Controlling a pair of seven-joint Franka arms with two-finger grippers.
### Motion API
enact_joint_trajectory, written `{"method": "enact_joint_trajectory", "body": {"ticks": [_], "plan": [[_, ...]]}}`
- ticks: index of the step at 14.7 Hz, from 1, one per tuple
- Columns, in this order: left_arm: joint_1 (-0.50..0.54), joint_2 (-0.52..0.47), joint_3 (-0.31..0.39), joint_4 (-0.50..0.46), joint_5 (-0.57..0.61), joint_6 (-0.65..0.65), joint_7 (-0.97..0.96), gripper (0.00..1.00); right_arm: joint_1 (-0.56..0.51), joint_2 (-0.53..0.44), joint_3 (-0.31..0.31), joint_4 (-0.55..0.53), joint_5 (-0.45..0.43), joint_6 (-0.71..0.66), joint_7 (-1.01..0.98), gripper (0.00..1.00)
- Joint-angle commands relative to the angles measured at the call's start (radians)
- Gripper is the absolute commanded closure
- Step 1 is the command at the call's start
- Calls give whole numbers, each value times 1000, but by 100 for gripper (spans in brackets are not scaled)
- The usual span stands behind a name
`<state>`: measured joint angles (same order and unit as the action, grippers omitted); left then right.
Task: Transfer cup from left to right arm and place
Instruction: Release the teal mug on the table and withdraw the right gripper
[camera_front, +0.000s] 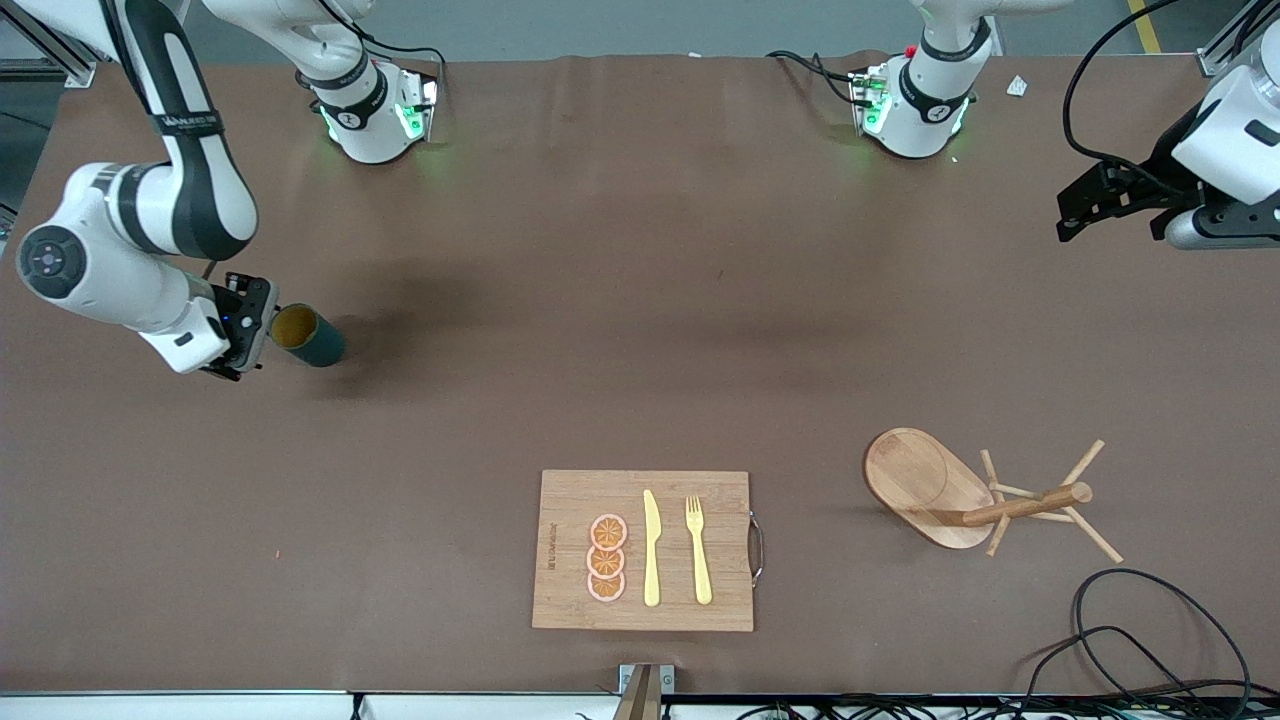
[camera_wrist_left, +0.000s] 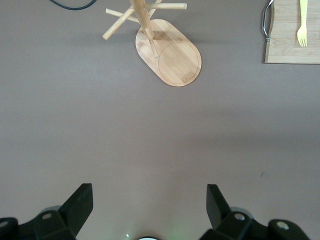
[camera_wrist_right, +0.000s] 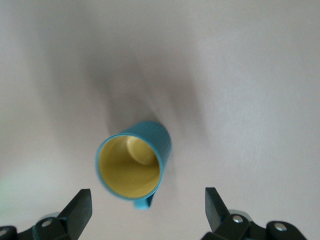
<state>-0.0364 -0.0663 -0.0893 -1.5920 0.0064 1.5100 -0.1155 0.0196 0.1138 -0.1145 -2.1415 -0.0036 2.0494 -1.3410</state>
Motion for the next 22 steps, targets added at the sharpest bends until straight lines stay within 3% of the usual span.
{"method": "enact_joint_trajectory", "body": {"ticks": [1,6,10,16,22], "plan": [[12,-26,-1,-17,-16,-4,23,0,-23,-11,13,125,-4,-173,199,0],[13,-30,2,-16,-14,-20,22,0,-49,-6,13,343,-4,-365,509,0],[13,-32,2,-16,-11,-20,22,0,-49,-8,13,462,-6,-458,822,0],[33,-32,23,0,-14,-13,22,0,-53,-3,13,620,-19,-571,1098,0],[52,-29,25,-2,-6,-7,22,0,-69,10,16,732,-15,-686,1120,0]]}}
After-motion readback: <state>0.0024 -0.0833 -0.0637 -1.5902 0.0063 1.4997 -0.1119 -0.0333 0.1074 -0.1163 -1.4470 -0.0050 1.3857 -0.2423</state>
